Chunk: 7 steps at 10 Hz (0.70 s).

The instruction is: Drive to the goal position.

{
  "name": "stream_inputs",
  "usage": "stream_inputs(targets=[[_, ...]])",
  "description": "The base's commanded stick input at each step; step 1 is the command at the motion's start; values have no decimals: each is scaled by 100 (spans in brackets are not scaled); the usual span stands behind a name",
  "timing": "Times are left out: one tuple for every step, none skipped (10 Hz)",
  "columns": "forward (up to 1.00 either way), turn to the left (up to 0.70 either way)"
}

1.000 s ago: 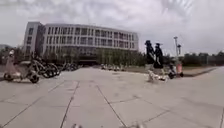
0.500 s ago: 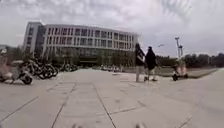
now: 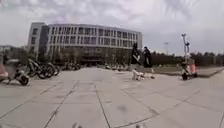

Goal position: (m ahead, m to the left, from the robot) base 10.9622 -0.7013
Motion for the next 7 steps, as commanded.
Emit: stream_inputs(targets=[[70, 14], [70, 14], [70, 14], [70, 14], [70, 14], [70, 14], [70, 13]])
